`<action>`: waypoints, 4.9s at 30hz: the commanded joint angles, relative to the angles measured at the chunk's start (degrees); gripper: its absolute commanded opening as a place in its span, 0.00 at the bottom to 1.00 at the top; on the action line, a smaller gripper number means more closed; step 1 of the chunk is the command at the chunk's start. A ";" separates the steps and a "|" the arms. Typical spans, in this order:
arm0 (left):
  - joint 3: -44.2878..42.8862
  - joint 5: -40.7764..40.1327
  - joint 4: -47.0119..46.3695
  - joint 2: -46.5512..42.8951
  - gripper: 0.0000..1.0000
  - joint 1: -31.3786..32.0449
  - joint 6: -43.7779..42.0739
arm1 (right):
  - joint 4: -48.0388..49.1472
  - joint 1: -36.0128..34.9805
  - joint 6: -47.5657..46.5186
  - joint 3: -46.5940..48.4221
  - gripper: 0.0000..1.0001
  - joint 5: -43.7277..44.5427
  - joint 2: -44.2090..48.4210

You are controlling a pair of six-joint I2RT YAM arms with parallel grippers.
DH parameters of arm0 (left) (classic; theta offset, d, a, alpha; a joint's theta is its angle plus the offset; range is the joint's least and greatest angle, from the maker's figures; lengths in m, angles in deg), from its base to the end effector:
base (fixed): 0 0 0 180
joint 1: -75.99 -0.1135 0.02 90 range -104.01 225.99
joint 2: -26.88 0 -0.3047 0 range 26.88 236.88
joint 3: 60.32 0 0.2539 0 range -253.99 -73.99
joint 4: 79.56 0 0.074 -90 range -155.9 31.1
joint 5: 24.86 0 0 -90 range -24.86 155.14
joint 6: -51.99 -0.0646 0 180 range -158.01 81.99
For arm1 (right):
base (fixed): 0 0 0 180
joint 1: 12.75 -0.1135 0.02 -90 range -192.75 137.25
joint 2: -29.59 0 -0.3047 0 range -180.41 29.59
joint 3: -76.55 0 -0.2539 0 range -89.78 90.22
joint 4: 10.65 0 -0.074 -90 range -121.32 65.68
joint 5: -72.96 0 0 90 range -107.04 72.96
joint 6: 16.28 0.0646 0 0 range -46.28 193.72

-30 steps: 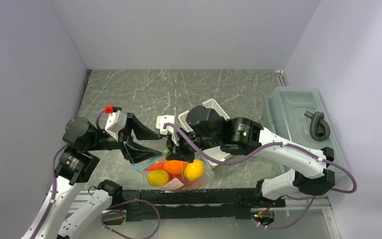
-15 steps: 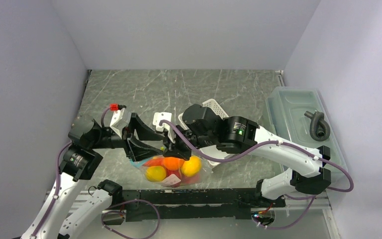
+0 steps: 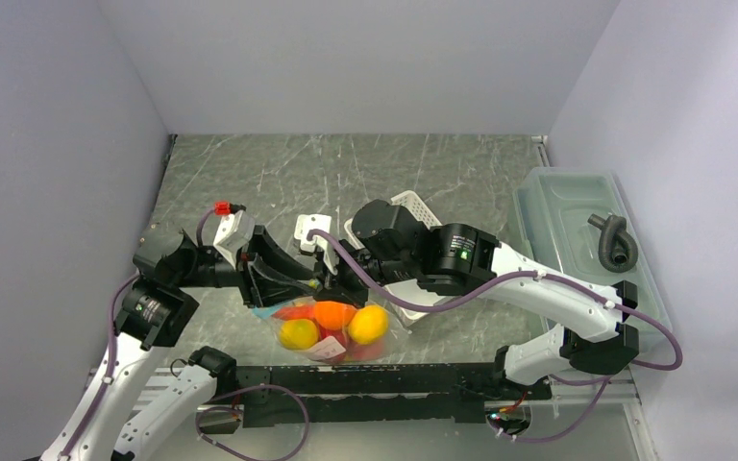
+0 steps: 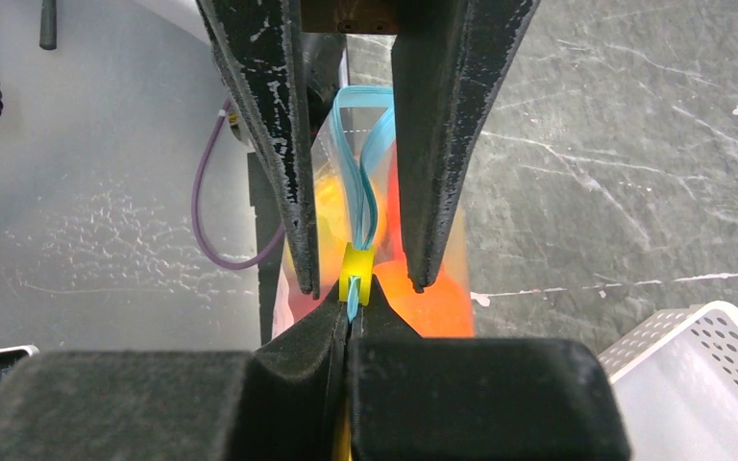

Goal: Place the food in the zip-top bag and seal the zipper
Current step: Zip the zipper food storage bag at the center of the board, then place the zipper food storage bag at the center of the board.

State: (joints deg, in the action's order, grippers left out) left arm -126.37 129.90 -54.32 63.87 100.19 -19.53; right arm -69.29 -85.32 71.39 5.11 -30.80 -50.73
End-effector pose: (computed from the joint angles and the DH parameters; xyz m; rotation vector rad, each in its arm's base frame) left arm 0.0672 -0.0942 0.4269 1.0410 1.3819 -1.4030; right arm 0.0783 0.3007 0.4648 -1.4838 1.6829 0.9584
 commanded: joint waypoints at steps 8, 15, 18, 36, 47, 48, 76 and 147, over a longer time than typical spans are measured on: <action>-0.05 2.96 -4.10 0.09 0.00 0.16 1.35 | 4.72 -0.29 1.18 2.93 0.00 0.81 0.62; 0.70 3.86 -6.58 -0.81 0.00 0.14 2.66 | 4.78 -0.29 1.36 3.01 0.00 1.34 0.99; 0.62 3.14 -4.19 -0.71 0.00 0.14 1.05 | 4.97 -0.29 1.45 2.86 0.00 1.69 1.77; 0.18 0.12 2.94 -0.19 0.00 0.18 -3.65 | 7.05 -0.29 2.24 1.21 0.00 5.64 10.36; -0.40 -0.24 4.86 -0.48 0.00 0.14 -4.56 | 9.84 -0.28 4.22 -1.90 0.00 13.03 17.94; -0.40 -0.21 4.93 -0.44 0.00 0.14 -4.59 | 10.04 -0.29 4.34 -2.17 0.00 13.49 18.61; -0.62 -1.23 7.45 -1.08 0.00 0.21 -5.38 | 18.37 -0.29 5.68 -11.42 0.00 33.20 33.55; -10.99 -13.14 17.15 0.33 1.00 0.14 -9.52 | 11.16 -0.29 3.20 -11.75 0.00 20.45 25.41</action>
State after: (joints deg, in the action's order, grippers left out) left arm -135.73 116.26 -36.90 63.81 100.43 -27.05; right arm -61.62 -85.67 75.13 -9.36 -6.75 -24.61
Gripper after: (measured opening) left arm 0.996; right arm 0.009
